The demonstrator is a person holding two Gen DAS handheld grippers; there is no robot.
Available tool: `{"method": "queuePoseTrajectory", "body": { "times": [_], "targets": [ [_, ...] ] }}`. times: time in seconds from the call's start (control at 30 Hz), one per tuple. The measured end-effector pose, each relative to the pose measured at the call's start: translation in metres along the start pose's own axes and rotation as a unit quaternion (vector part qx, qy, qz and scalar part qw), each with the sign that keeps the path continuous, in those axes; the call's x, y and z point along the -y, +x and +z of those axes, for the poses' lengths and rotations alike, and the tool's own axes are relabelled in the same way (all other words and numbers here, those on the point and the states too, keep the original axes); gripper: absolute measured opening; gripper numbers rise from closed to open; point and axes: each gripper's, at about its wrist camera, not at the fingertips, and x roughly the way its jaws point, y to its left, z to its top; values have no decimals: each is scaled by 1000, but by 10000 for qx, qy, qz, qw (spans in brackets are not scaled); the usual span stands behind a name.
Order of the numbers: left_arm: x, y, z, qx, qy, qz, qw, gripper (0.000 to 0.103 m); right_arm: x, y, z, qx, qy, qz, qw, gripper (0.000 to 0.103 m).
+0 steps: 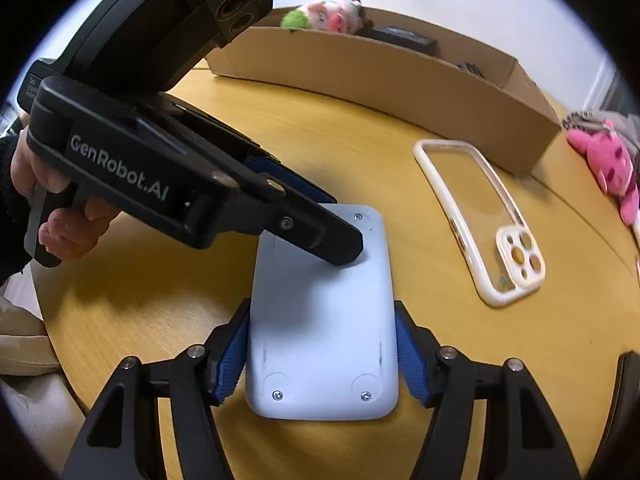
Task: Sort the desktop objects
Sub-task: 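Carry the white stand base with the left tool over the cardboard box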
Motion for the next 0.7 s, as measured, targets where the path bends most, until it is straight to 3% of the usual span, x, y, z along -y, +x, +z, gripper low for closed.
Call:
{"method": "queuePoseTrajectory", "body": {
  "times": [0.17, 0.37, 0.47, 0.7],
  "targets": [
    [-3, -37, 17, 459, -109, 68, 9989, 33, 2, -15, 25, 383, -142, 93, 9991, 65],
    [-10, -79, 52, 880, 96, 436, 9951, 32, 7, -25, 88, 760, -406, 190, 9961, 65],
    [-15, -97, 80, 1028, 287, 606, 9924, 32, 6, -39, 104, 997, -523, 202, 9934, 65],
    [-49, -119, 162, 1085, 445, 861, 9894, 32, 34, -35, 186, 1300, -568, 231, 9896, 65]
  ]
}}
